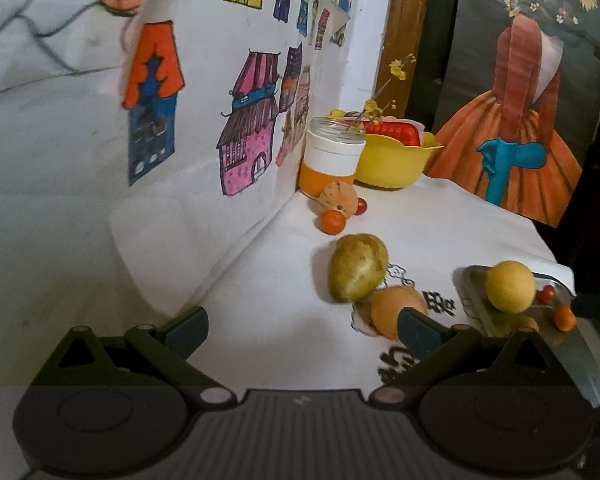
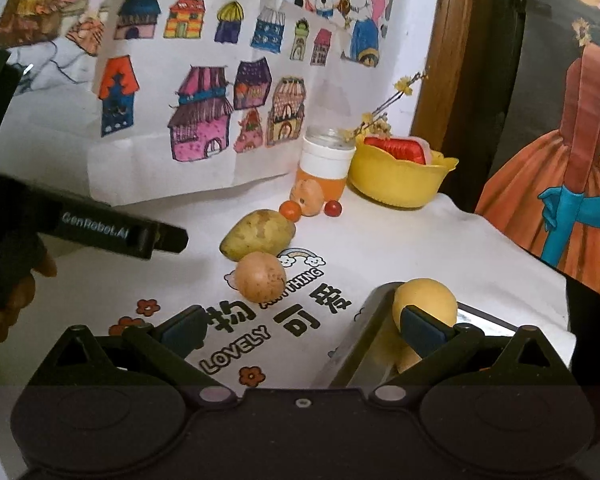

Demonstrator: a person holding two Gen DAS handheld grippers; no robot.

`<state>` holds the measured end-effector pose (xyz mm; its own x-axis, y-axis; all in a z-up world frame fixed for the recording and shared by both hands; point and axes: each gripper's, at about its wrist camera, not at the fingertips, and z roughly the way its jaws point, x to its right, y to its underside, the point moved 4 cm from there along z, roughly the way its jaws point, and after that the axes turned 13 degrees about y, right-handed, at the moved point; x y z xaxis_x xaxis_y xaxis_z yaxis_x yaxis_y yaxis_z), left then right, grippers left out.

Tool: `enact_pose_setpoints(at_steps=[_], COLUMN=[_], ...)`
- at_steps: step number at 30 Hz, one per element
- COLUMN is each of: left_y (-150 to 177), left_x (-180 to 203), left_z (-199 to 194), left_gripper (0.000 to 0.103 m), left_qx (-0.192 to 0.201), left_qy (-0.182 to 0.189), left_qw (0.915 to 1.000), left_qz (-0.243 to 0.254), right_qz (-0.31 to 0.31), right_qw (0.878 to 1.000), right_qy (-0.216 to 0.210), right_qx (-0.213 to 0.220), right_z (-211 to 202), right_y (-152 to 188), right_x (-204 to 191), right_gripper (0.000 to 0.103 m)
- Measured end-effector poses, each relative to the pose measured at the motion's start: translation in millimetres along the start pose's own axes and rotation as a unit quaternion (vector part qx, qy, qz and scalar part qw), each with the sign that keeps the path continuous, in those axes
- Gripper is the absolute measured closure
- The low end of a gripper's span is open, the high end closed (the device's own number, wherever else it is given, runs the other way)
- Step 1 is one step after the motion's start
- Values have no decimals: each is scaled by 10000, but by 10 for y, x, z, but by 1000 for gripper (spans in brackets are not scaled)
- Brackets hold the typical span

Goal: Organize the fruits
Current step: 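Move both open tools away from the tray toward the pear and tan fruit, then grasp the green-yellow pear with the left tool while the right tool grasps the round tan fruit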

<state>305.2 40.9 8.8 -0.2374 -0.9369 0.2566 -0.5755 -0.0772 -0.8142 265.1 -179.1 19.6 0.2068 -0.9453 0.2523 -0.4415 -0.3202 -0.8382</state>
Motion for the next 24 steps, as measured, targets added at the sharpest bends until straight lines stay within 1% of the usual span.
enact_pose_setpoints(at_steps=[5, 10, 14, 19, 24], left_y=[-133, -234, -271, -285, -273], left_x=[1, 0, -7, -33, -23], left_z=[155, 318, 463, 647, 775], left_gripper=[0, 0, 0, 0, 0], left_qx=[65, 93, 39, -166, -318], left_qy=[2, 343, 457, 445, 315], left_qw=[9999, 9994, 9989, 9987, 9989], left_qz=[135, -61, -126, -192, -127], right_qz=[-75, -266, -326, -211, -41], right_qw=[9999, 9988, 9972, 9963, 9946], right_qy=[-80, -295, -534, -700, -865], right_qx=[-97, -278, -413, -458, -569], right_z=[179, 399, 552, 644, 710], right_y=[-4, 9, 14, -22, -36], right_x=[-24, -120, -201, -221, -211], right_gripper=[1, 1, 1, 1, 1])
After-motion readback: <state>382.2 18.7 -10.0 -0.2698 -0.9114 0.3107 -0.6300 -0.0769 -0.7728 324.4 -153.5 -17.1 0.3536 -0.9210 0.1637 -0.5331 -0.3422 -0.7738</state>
